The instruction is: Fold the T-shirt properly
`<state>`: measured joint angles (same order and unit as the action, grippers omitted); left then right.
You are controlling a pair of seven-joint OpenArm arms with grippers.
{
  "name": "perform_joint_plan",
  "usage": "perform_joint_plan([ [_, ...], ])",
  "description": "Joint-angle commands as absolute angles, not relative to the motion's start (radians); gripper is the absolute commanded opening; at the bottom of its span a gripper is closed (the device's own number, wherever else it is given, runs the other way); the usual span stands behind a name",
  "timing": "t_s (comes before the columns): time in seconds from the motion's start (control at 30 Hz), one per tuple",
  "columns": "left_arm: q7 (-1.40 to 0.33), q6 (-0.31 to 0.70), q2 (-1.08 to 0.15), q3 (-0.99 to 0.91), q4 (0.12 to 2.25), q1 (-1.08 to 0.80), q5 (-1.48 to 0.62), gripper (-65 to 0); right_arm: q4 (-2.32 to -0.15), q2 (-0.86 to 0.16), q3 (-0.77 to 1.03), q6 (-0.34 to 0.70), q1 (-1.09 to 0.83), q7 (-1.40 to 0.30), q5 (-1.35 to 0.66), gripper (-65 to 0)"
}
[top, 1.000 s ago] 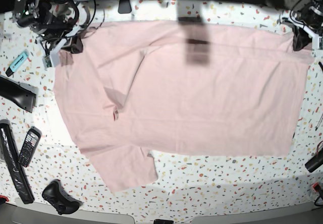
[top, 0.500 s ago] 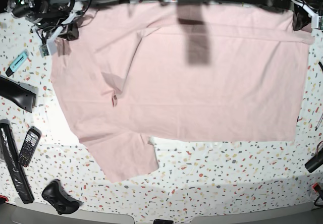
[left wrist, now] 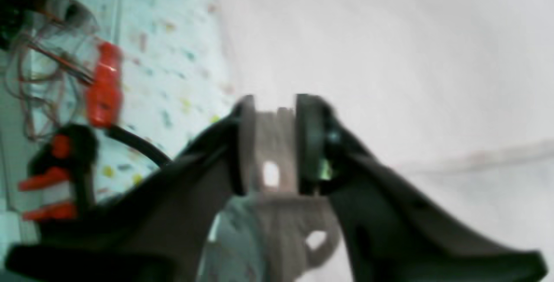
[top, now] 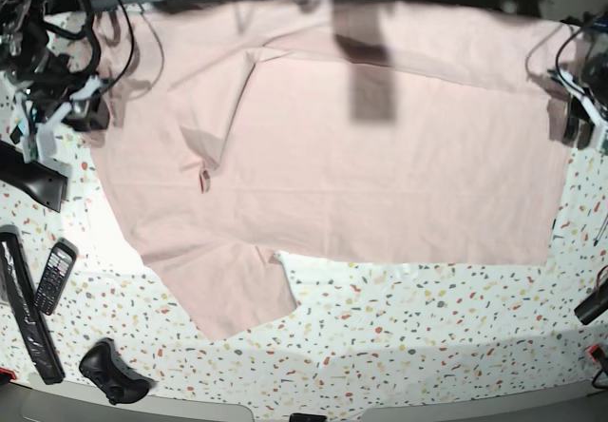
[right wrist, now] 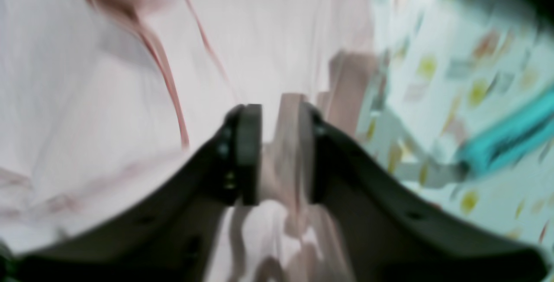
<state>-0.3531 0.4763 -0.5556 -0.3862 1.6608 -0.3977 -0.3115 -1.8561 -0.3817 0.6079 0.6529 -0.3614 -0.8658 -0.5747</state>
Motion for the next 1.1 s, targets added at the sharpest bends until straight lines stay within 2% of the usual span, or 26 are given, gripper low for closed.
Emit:
perform_joint_plan([
  [0.0,-0.33,0.457,-0.569,-0.392,1.664,-0.352,-0.327,-45.9,-1.872,-0.394,0.612,0.658,-0.321,-0.851,-0.583,-43.2],
  [0.23,-0.313,0.48,-0.563,-0.39,1.37,-0.073,-0.393,-45.8,-1.817,-0.394,0.523,0.658,-0.116,-0.853,-0.579,-42.7],
  [0.33,-0.313,0.538,-0.562,-0.388,1.198,0.054,-0.422,-45.8,-1.721,-0.393,0.447,0.658,-0.029,-0.852,-0.547,-42.7],
  [0.5,-0.244,0.543,-0.563,-0.321,0.934,0.245,-0.413,-45.8,-1.512,-0.396,0.329,0.657,0.141,-0.838,-0.458,-42.7],
  [0.6,-0.162,0.542,-0.562,-0.228,0.78,0.355,-0.329,-45.8,-1.388,-0.396,0.272,0.654,0.231,-0.84,-0.443,-42.7],
  [0.77,-0.017,0.449,-0.562,-0.097,0.515,0.522,-0.288,-45.8,-1.265,-0.395,0.226,0.655,0.315,-0.883,-0.444,-42.7],
  [0.93,0.027,0.424,-0.545,-0.042,0.321,0.64,-0.288,-46.0,-1.261,-0.396,0.229,0.655,0.318,-0.883,-0.445,-42.7],
  [1.07,0.031,0.423,-0.514,-0.039,0.27,0.674,-0.287,-46.0,-1.261,-0.396,0.229,0.655,0.318,-0.884,-0.444,-42.7],
])
